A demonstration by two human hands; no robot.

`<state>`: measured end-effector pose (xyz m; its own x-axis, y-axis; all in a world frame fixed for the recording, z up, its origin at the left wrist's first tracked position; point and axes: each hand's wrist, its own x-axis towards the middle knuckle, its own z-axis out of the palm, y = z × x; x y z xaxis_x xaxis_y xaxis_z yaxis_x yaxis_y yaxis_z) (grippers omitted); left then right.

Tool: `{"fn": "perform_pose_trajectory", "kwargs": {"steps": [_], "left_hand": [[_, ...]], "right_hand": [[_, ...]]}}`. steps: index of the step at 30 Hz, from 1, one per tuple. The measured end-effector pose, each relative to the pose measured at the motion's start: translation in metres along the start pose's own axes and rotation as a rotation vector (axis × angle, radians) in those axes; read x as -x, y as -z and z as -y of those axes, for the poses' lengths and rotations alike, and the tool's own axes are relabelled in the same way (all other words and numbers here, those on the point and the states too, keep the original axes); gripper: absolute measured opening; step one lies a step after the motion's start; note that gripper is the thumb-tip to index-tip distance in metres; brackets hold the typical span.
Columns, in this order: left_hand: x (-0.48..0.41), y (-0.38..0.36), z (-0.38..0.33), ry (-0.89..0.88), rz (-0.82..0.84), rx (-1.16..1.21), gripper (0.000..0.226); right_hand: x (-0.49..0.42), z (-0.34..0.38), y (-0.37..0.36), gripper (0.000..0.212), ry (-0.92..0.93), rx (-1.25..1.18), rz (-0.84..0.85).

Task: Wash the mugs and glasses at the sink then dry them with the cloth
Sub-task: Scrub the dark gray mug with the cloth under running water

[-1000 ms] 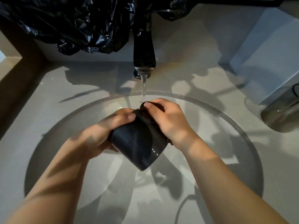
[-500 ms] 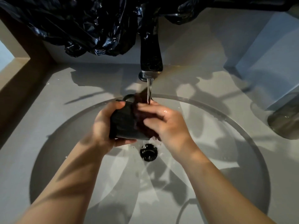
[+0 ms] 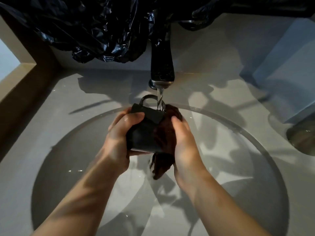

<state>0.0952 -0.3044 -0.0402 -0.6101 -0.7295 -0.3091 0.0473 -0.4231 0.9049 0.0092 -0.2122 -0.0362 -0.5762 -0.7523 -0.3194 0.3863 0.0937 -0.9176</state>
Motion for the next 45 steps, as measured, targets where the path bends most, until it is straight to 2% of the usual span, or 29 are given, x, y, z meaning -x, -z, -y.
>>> {"fn": "perform_pose_trajectory", "kwargs": {"steps": [2, 4, 7, 9, 11, 14, 16, 18, 21, 23, 25, 27, 29, 31, 33, 36, 41, 43, 45], "left_hand": [[0.001, 0.001, -0.001, -0.019, 0.02, -0.014, 0.039], [-0.003, 0.005, -0.004, -0.078, 0.058, -0.102, 0.054], [-0.008, 0.011, -0.006, -0.156, 0.109, -0.169, 0.071], [-0.008, 0.01, -0.006, -0.173, 0.146, -0.167, 0.068], [-0.007, 0.005, -0.002, -0.16, 0.134, -0.121, 0.061], [-0.005, -0.002, 0.007, -0.124, 0.018, -0.049, 0.06], [-0.002, -0.007, 0.01, -0.104, -0.043, -0.011, 0.064], [0.0, -0.011, 0.01, -0.095, -0.099, -0.016, 0.059], [0.001, -0.011, 0.007, -0.044, -0.148, -0.051, 0.049], [0.0, -0.006, 0.004, -0.031, -0.12, -0.092, 0.055], [0.0, -0.001, -0.001, -0.05, -0.029, -0.145, 0.062], [0.002, 0.001, -0.004, -0.051, 0.072, -0.16, 0.059], [0.004, 0.0, -0.005, -0.038, 0.13, -0.123, 0.046], [0.004, 0.0, -0.007, 0.019, 0.139, -0.062, 0.028], [0.004, 0.004, -0.009, 0.086, 0.155, -0.04, 0.03], [0.0, 0.012, -0.013, 0.111, 0.223, -0.107, 0.039], [-0.002, 0.024, -0.017, 0.114, 0.342, -0.223, 0.038], [-0.001, 0.027, -0.018, 0.115, 0.36, -0.251, 0.041], [-0.001, 0.027, -0.015, 0.098, 0.357, -0.256, 0.053]], "right_hand": [[0.007, -0.008, -0.002, 0.045, 0.248, 0.152, -0.005], [0.003, -0.011, -0.003, 0.045, 0.337, 0.227, -0.015], [-0.015, -0.002, 0.0, 0.036, 0.125, -0.128, 0.001], [-0.025, 0.002, 0.005, 0.042, -0.105, -0.413, 0.064], [-0.024, 0.002, 0.007, 0.041, -0.26, -0.461, 0.048], [-0.017, 0.001, 0.007, 0.042, -0.305, -0.436, -0.054], [-0.006, 0.003, 0.005, 0.039, -0.24, -0.344, -0.093], [0.002, -0.001, 0.001, 0.027, -0.083, -0.25, -0.09], [0.004, -0.007, -0.004, 0.037, 0.162, 0.008, -0.035], [-0.006, -0.003, -0.004, 0.033, 0.201, 0.107, -0.057], [-0.015, 0.002, 0.002, 0.027, 0.11, -0.01, -0.077], [-0.02, 0.008, 0.009, 0.022, -0.105, -0.295, -0.018], [-0.02, 0.009, 0.013, 0.036, -0.311, -0.474, 0.035], [-0.019, 0.008, 0.012, 0.041, -0.379, -0.531, 0.009], [-0.016, 0.007, 0.009, 0.039, -0.323, -0.481, -0.025], [-0.013, 0.01, 0.016, 0.031, -0.123, -0.213, -0.044], [-0.015, 0.011, 0.023, 0.01, 0.066, 0.173, 0.133], [-0.016, 0.009, 0.022, 0.005, 0.12, 0.216, 0.129], [-0.015, 0.009, 0.019, 0.007, 0.167, 0.22, 0.078]]}}
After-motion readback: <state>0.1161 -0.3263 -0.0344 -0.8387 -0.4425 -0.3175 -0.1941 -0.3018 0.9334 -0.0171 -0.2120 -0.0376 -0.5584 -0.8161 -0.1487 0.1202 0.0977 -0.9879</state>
